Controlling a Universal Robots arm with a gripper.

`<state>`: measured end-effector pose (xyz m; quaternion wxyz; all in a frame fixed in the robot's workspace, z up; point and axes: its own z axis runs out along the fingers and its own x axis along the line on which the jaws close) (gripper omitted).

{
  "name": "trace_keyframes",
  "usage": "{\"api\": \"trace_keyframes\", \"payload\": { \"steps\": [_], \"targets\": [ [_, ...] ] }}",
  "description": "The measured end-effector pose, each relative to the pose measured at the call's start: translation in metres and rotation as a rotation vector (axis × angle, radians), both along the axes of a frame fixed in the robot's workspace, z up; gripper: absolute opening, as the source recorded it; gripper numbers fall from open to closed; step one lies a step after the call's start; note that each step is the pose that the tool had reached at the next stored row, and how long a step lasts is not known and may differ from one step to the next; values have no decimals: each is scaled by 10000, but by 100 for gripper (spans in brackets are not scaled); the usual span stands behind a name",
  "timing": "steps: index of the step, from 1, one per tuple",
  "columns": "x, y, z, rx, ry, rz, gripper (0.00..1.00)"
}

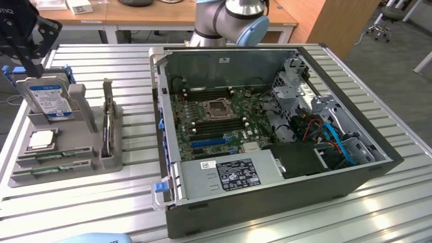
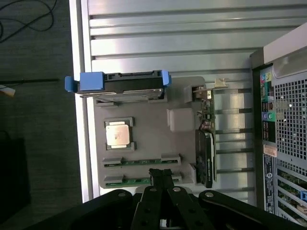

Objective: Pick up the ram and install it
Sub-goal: 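Reach for the ram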

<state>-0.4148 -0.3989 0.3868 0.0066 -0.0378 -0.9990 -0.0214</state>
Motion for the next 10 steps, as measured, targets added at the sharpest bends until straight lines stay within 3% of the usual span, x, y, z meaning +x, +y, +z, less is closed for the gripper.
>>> {"api": "trace_keyframes", "payload": {
  "steps": [10],
  "targets": [
    [-76, 0, -2, 0, 40, 1, 10]
  ]
}}
